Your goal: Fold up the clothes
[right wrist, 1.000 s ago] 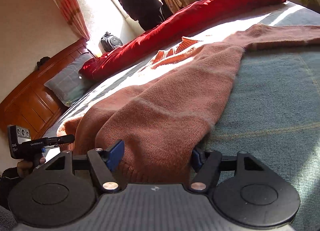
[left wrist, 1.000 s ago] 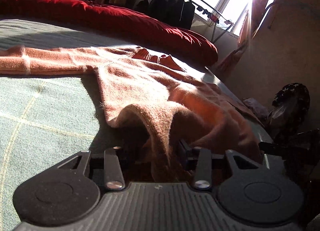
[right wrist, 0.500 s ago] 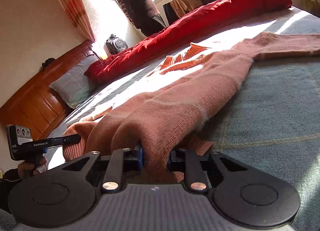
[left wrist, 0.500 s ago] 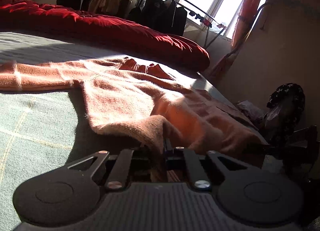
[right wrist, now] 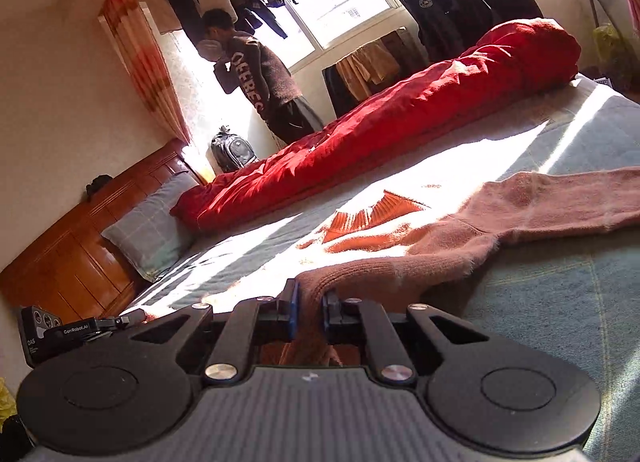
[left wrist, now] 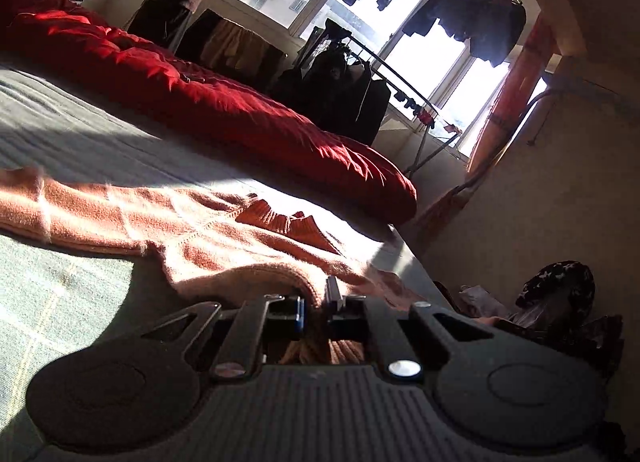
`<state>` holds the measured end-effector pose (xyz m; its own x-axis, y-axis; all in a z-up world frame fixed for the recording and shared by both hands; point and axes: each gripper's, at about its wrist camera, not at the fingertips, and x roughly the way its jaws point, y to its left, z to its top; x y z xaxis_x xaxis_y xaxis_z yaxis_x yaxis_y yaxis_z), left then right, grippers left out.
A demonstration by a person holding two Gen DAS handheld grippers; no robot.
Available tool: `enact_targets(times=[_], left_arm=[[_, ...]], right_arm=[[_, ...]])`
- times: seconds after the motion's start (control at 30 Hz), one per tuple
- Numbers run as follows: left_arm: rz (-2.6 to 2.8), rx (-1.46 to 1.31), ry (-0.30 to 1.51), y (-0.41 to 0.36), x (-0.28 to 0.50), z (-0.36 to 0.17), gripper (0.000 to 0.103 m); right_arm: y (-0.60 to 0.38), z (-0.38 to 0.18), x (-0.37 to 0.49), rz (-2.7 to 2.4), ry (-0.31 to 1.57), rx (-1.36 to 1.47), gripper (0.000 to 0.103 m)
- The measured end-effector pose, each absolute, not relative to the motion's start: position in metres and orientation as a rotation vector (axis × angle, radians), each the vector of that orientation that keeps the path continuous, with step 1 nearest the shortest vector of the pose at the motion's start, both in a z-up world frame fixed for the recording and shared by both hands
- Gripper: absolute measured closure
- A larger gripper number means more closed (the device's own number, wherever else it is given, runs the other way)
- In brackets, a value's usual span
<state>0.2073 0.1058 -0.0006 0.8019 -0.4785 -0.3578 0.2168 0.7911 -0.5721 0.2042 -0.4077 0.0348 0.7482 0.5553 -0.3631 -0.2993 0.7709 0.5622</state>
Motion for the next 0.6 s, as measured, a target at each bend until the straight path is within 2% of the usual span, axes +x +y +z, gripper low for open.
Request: enact_targets(times=[0.23, 0.33, 0.43, 0.6], left_arm=[[-0.253, -0.605, 0.675, 0.119, 0.259, -0.05, 0.096], [-0.248, -0.603, 0.714, 0.118, 0.263, -0.068, 0.095], [-0.267, -0.579, 0.745, 0.12, 0.258, -0.077, 0.09], [-0.284, -0.532, 0.753, 0.131, 0.232, -0.08, 0.077]], right_arm=[[-0.417, -0.009, 0.251, 0.302, 0.707, 0.542, 0.091], [-0.423, -0.036, 0.264, 0.285, 0.769, 0.592, 0.087], [-0.431, -0.054, 0.255, 0.321, 0.799, 0.637, 0.074], [-0.441, -0.067, 0.219, 0.378, 0.825, 0.642, 0.04]])
